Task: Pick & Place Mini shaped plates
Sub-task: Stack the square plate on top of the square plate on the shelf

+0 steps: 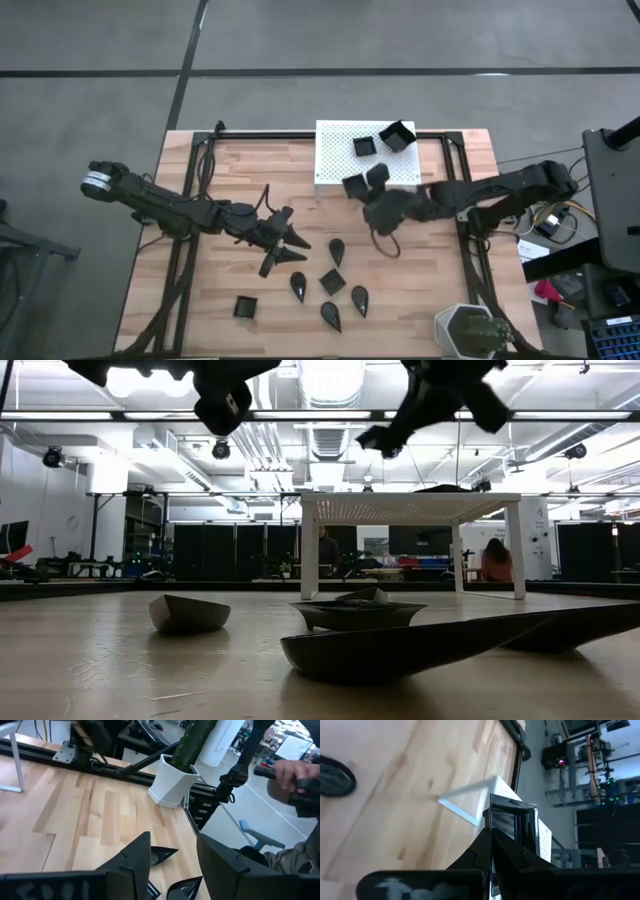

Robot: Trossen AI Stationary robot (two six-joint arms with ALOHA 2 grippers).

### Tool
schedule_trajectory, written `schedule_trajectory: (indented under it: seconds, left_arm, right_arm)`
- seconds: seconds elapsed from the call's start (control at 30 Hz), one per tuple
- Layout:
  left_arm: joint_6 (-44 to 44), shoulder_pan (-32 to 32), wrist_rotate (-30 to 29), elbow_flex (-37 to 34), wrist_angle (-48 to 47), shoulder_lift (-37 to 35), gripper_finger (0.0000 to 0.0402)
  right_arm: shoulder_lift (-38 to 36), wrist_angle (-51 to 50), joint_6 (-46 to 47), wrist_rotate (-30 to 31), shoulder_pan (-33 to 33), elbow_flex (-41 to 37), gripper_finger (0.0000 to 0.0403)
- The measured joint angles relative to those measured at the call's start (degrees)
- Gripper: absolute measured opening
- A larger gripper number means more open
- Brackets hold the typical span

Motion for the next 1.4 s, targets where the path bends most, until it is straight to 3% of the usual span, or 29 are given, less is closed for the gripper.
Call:
schedule_trajectory:
  seconds: [0.33, 0.57, 0.67, 0.77, 1.1, 1.2, 1.4]
  left_arm:
    - [1.31, 0.00, 0.04, 0.00, 1.07, 0.00, 0.0151]
    - [1.06, 0.00, 0.22, 0.00, 1.19, 0.00, 0.0152]
    - [0.85, 0.00, 0.24, 0.00, 1.19, 0.00, 0.0151]
    - [1.06, 0.00, 0.22, 0.00, 0.94, 0.00, 0.0151]
    - [0.34, 0.00, -0.04, -2.40, 1.90, 0.00, 0.0149]
    - [-0.96, 0.00, -0.03, -3.56, 5.23, -0.07, 0.0149]
    - [1.41, -0.75, 0.35, -3.76, 5.12, -1.48, 0.0149]
  right_arm:
    - [-2.42, 5.29, -3.57, -8.07, -13.69, -2.34, 0.0008]
    - [2.23, 6.60, 8.72, -7.56, -16.58, 2.91, 0.0008]
    - [6.43, 5.79, 19.67, -1.16, -16.49, 7.82, 0.0008]
    - [11.58, -3.05, 31.71, 6.71, -16.54, 15.68, 0.0008]
    - [27.96, -31.56, 53.74, 8.52, -17.13, 39.52, 0.0008]
    - [31.04, -37.81, 60.00, 8.60, -18.07, 42.83, 0.0008]
    - [32.34, -39.16, 67.18, 9.32, -19.49, 43.77, 0.0008]
